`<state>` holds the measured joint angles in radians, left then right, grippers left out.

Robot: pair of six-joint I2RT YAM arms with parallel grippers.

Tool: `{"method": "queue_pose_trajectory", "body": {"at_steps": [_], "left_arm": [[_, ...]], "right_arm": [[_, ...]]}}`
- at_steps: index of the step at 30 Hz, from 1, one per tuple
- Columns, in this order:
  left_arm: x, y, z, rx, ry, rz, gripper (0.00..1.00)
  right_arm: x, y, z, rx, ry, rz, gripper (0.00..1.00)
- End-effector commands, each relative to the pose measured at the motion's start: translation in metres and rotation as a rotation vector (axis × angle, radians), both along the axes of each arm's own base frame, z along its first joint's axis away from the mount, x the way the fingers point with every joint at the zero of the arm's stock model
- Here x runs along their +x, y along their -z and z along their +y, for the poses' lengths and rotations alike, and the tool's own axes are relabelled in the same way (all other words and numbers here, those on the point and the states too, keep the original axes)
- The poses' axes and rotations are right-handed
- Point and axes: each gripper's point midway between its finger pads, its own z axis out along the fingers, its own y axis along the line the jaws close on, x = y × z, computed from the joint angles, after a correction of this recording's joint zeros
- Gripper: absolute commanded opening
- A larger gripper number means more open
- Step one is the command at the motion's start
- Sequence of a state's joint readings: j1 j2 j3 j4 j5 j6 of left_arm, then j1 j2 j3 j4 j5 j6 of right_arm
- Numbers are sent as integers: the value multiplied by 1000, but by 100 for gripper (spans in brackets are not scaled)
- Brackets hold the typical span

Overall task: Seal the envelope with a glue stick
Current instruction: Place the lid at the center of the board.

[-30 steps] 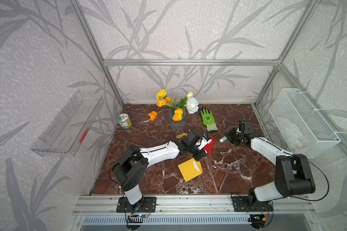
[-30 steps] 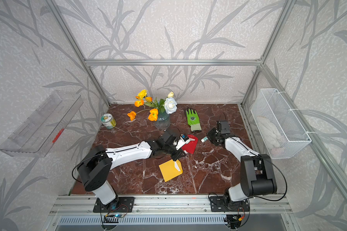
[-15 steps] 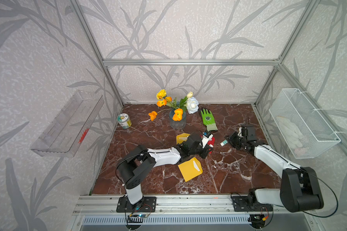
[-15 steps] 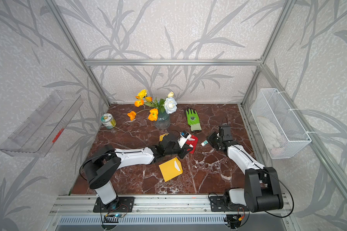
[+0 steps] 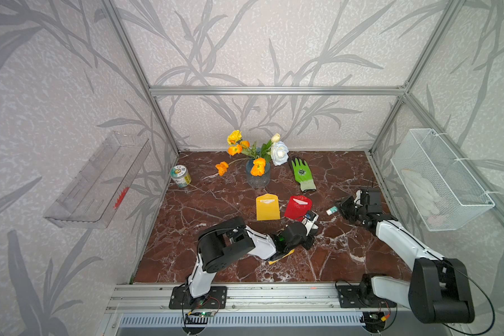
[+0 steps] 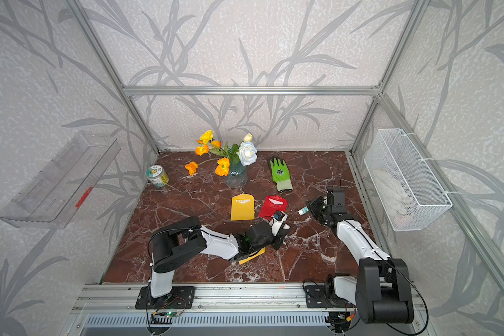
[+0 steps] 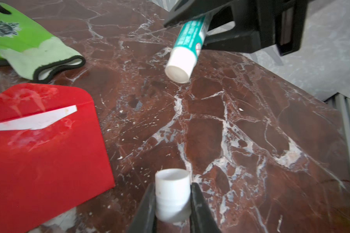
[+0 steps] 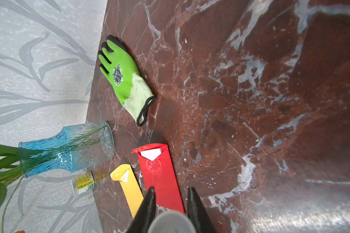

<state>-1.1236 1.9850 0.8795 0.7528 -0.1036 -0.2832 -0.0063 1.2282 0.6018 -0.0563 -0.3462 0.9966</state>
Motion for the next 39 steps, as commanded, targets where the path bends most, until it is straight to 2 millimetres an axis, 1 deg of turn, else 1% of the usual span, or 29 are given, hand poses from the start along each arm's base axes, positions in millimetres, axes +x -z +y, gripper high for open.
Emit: {"method": "queue_pose_trajectory", "body": {"at_steps": [1,5,10,13,16,21,23,29,31,36,39], "left_arm": [[7,1,3,14,-42,-64,0],[5,11,-2,32,-23,-47,0],[6,21,-5,82,-31,-14,0],[7,25,-7,99,-34,3,4],[5,27,-8,98,-25,15,10],[5,28,-9,101,-27,15,31],[5,28,-10,101,-25,14,36],[4,26,-11,99,-16,8,42],[5,23,-12,91,-14,4,45],[3,16,-16,78,9,-2,57],[0,13,-20,72,35,5,61]], "right_arm": [[3,-12,5,32,-20,-50,0],[1,-10,6,47,-23,-44,0],[-4,-3,5,68,-8,-31,0],[-6,1,3,76,4,-23,0],[-6,2,2,83,12,-20,0],[-5,3,-2,88,36,-11,0],[-5,4,-4,89,42,-7,0],[-5,10,-5,91,44,9,0],[-4,9,-4,87,27,6,0],[-6,10,-3,61,-6,12,0],[-10,12,-4,42,-17,21,0]]}}
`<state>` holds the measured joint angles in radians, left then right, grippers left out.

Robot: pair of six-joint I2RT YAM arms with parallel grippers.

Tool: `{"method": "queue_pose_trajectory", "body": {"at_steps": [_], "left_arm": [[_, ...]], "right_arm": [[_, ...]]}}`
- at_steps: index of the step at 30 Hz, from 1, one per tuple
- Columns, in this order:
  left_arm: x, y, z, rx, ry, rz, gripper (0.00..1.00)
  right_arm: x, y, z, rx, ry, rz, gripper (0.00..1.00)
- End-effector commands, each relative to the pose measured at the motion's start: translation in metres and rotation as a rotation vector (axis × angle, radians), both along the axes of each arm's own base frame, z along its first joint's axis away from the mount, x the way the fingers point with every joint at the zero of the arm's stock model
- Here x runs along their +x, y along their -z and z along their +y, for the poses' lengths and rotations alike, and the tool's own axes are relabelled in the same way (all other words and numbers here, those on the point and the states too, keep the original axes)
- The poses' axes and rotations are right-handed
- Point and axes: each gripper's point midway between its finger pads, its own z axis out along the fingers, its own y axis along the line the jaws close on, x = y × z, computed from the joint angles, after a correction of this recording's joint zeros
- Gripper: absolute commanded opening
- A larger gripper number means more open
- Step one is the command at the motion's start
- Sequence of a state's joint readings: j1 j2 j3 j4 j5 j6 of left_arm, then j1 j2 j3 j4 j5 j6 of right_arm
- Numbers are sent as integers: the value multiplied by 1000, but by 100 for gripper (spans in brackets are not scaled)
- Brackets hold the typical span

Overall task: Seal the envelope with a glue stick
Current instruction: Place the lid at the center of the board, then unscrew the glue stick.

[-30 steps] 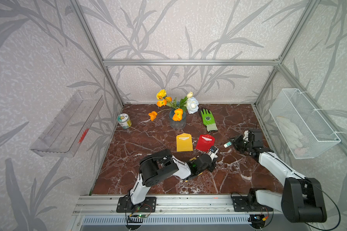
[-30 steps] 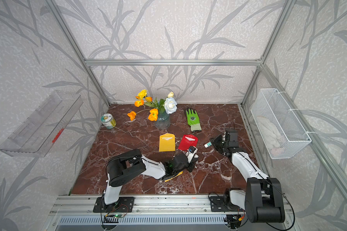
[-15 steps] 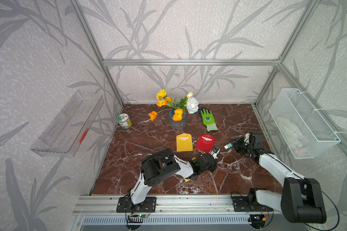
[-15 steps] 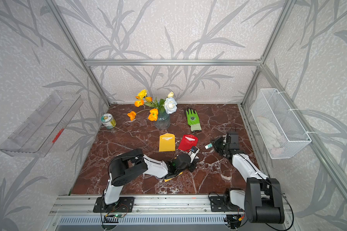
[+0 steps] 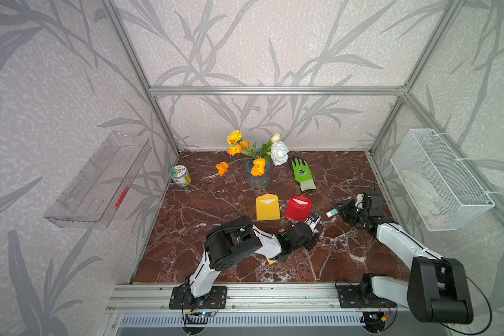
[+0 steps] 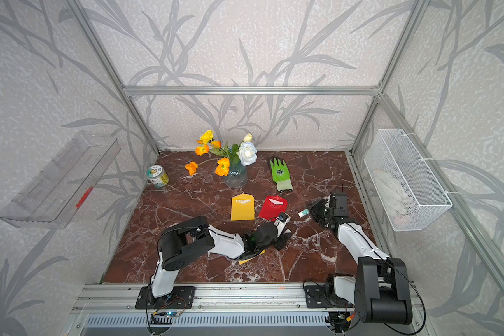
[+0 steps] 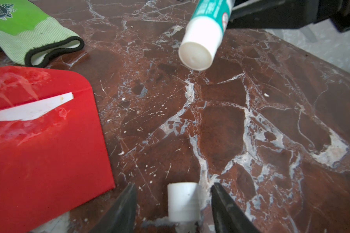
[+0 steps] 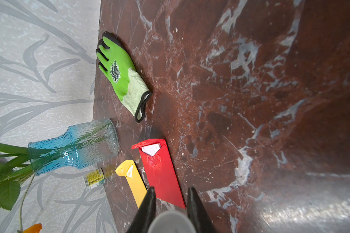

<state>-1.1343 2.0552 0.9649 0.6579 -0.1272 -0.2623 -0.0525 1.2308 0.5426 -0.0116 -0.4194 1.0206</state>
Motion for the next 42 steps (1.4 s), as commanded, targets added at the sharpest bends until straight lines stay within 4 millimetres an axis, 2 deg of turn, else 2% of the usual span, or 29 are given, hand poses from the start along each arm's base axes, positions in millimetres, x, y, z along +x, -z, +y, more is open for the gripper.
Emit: {"method": "queue_pose_trajectory", "body": {"at_steps": [1,8,16,20,25,32,39,42], "left_arm": [[-4,-10,-11,-18,42,0,63],[-2,-19,-10,-31,36,-6,69],[7,-64,-9,-116,28,11,80],[12,-85,-6,-155,44,81,83],[18,-99,-2,-209,101,180,84],[40,-99,10,-175,59,162,83],[43,-93,7,-151,68,173,78],[44,-97,5,-172,69,178,75]], "right_arm": [[-3,0,-1,-29,-28,0,0],[-6,9,-1,-30,-28,15,0],[4,8,6,-62,-129,-21,0],[10,0,22,-33,-199,-101,0],[14,-29,59,-42,-341,-257,0],[0,-43,90,-25,-418,-277,0],[-18,-58,101,5,-434,-297,0],[-26,-60,104,8,-446,-290,0]]}}
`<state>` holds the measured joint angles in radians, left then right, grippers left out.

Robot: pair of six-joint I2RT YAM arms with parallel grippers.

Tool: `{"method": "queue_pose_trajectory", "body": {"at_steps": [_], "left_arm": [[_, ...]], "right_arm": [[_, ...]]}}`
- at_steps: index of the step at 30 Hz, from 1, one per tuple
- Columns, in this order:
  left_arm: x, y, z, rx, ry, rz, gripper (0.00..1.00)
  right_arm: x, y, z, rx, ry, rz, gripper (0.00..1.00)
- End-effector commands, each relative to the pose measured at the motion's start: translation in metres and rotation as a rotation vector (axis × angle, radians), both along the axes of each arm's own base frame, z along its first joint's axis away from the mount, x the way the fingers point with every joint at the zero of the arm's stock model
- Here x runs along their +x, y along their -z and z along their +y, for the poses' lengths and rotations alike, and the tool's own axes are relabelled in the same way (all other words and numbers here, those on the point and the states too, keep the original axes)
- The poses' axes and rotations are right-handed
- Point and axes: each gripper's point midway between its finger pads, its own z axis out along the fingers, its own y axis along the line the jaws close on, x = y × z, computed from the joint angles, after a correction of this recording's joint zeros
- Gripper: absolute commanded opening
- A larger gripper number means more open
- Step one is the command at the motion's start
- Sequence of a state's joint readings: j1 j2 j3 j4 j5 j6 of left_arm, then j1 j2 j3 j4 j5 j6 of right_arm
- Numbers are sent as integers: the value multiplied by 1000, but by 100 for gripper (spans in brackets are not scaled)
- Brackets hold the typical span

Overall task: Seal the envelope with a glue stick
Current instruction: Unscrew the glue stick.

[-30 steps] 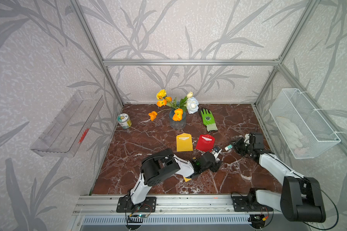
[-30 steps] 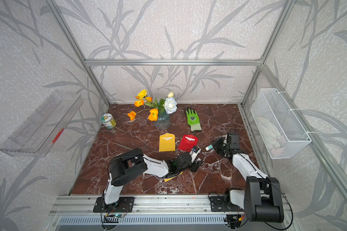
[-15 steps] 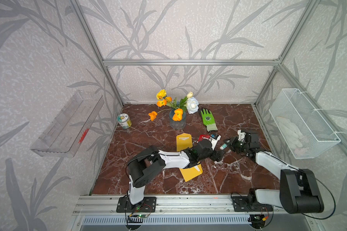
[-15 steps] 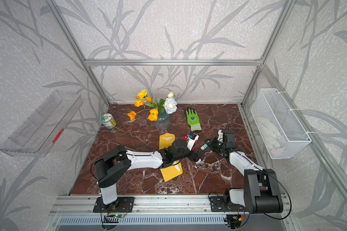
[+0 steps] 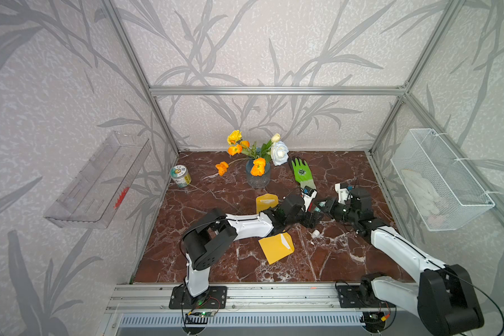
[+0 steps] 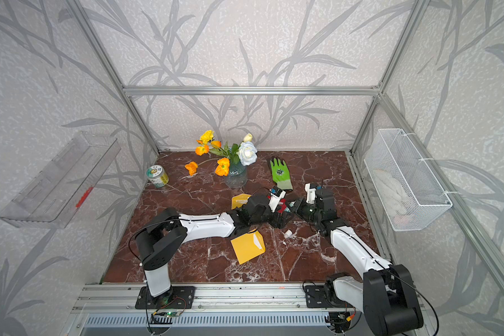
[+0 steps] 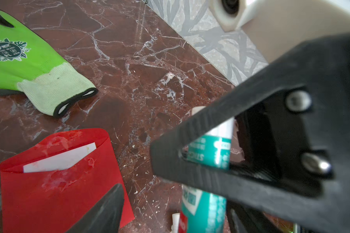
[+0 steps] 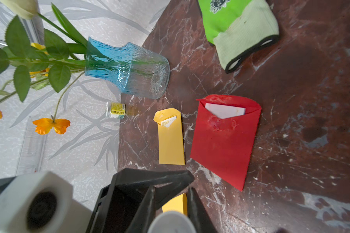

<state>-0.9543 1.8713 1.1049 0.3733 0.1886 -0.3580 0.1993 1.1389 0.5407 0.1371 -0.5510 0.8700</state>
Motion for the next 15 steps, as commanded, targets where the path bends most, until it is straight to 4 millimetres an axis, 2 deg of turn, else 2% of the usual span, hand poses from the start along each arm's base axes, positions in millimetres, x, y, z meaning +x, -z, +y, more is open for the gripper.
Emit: {"method": "queue_pose_trajectory", "body": {"at_steps": [1,4,8,10,11,13,15], "left_arm": [[3,-10,-5,-22,13,-3,74],[3,-12,-5,-19,17,5,68],[3,-14,-4,-27,11,32,47],[1,-15,-4,-25,17,52,40],[-1,-15,-5,-23,24,61,36],[-3,-15,-4,-19,36,75,28],[-6,-14,-1,-11,42,86,17]], "right_arm": [[-12,0,4,7,-14,25,0],[-16,-1,5,1,-21,29,0],[-20,3,8,-22,-33,39,0],[-21,6,10,-21,-36,47,1],[-21,6,11,-22,-38,46,4],[-20,5,11,-25,-40,39,17],[-16,1,10,-38,-34,26,41]]}}
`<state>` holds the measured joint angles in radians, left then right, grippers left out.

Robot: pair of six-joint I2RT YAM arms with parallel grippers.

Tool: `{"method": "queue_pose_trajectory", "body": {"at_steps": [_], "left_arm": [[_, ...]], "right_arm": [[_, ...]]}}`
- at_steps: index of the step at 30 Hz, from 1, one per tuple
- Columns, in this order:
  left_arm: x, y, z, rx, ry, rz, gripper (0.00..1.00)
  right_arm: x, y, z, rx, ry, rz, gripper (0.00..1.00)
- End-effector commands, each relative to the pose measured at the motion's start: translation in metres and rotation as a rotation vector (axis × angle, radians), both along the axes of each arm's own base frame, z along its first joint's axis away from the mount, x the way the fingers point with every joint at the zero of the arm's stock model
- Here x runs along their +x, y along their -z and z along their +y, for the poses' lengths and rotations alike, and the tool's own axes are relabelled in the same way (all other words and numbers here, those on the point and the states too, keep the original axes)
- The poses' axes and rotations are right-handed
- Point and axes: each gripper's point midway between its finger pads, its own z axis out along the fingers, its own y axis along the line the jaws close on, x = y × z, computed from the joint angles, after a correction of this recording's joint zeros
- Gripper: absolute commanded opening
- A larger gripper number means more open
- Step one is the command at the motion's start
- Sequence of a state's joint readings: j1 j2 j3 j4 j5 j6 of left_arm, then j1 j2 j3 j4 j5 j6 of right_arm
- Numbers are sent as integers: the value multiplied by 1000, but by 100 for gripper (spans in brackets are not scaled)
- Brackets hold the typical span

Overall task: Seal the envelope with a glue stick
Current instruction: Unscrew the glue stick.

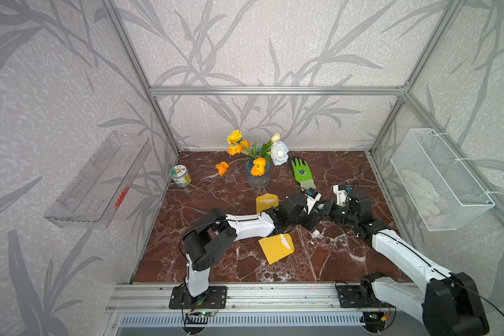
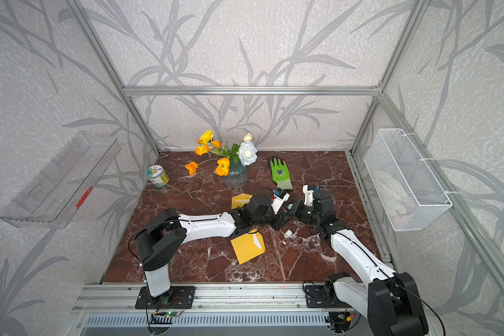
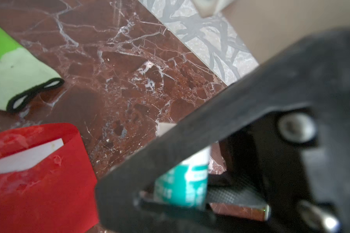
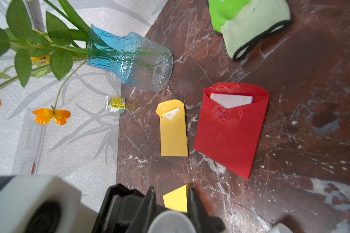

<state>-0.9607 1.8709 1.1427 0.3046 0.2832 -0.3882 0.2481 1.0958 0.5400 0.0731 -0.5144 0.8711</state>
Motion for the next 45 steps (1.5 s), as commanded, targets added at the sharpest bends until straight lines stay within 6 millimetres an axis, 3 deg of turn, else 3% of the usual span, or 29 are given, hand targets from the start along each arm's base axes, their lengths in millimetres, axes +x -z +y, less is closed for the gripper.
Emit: {"method": "queue_pose_trajectory", "body": {"at_steps": [1,4,10,14,19,23,31,34,45], "left_arm": [[10,-11,10,4,-30,11,12],[7,-14,16,3,-15,26,3],[1,-32,26,-65,10,61,0],[-7,-44,26,-117,51,71,0],[-16,-39,21,-133,95,116,0],[-13,-37,20,-151,78,125,0],[-13,-38,17,-167,83,132,3],[-13,-37,16,-165,86,135,8],[-11,-11,19,-24,31,26,0]], "right_arm": [[-1,-2,1,-20,-14,-5,49],[6,-14,-4,-25,-25,-53,63],[11,-30,-2,73,-131,-91,63],[15,-35,4,148,-170,-99,59],[21,-44,9,202,-181,-122,53],[21,-44,11,220,-191,-110,35],[18,-39,14,221,-202,-80,19],[16,-30,14,187,-189,-31,18],[8,53,-13,-252,72,364,13]]}}
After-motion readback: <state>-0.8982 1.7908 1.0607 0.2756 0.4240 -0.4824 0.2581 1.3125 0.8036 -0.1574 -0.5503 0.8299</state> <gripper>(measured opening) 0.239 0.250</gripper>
